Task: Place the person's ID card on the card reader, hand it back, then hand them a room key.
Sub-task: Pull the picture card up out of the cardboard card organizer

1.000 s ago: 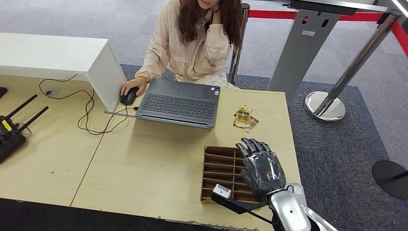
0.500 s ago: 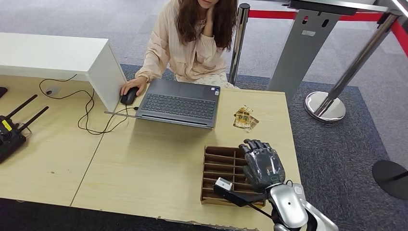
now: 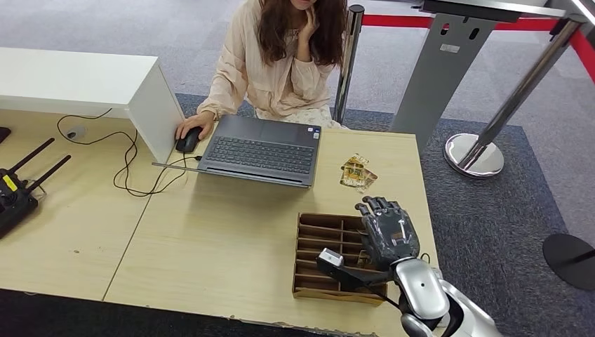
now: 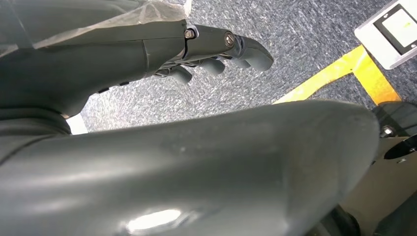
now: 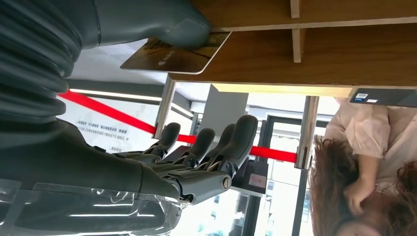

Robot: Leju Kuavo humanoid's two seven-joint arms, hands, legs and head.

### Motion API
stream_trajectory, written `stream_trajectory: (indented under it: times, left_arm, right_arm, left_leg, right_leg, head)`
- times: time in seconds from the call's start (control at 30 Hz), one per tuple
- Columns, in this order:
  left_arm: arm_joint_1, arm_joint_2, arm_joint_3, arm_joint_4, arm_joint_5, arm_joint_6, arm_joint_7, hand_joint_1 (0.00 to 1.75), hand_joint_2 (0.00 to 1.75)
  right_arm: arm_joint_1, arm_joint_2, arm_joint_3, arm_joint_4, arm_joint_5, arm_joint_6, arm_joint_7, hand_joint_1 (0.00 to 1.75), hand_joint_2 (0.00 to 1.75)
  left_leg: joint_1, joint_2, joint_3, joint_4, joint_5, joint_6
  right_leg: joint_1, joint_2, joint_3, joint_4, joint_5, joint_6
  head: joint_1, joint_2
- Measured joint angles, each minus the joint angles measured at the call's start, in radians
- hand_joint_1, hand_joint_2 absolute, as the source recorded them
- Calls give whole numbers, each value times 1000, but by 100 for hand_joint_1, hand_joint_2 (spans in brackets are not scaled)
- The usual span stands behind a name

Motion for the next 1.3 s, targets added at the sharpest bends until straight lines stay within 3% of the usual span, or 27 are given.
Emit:
stream_trajectory:
  times: [1.03, 1.17, 1.3]
  left_arm:
    - [0, -1, 0, 0, 9, 4, 3, 0, 0]
    - [1, -1, 0, 0, 11, 8, 3, 0, 0]
    - [1, -1, 0, 0, 12, 10, 3, 0, 0]
  right_arm:
    - [-4, -16, -18, 12, 9, 66, 37, 73, 175]
    - [-2, -23, -25, 11, 11, 71, 42, 84, 175]
    - [0, -29, -29, 10, 11, 73, 44, 118, 175]
  left_leg:
    - [0, 0, 0, 0, 0, 0]
    - [0, 0, 0, 0, 1, 0]
    - [0, 0, 0, 0, 1, 0]
  right_leg:
    - [0, 0, 0, 0, 1, 0]
    - [0, 0, 0, 0, 1, 1]
    - [0, 0, 0, 0, 1, 1]
  head:
    - [0, 0]
    - [0, 0]
    - [0, 0]
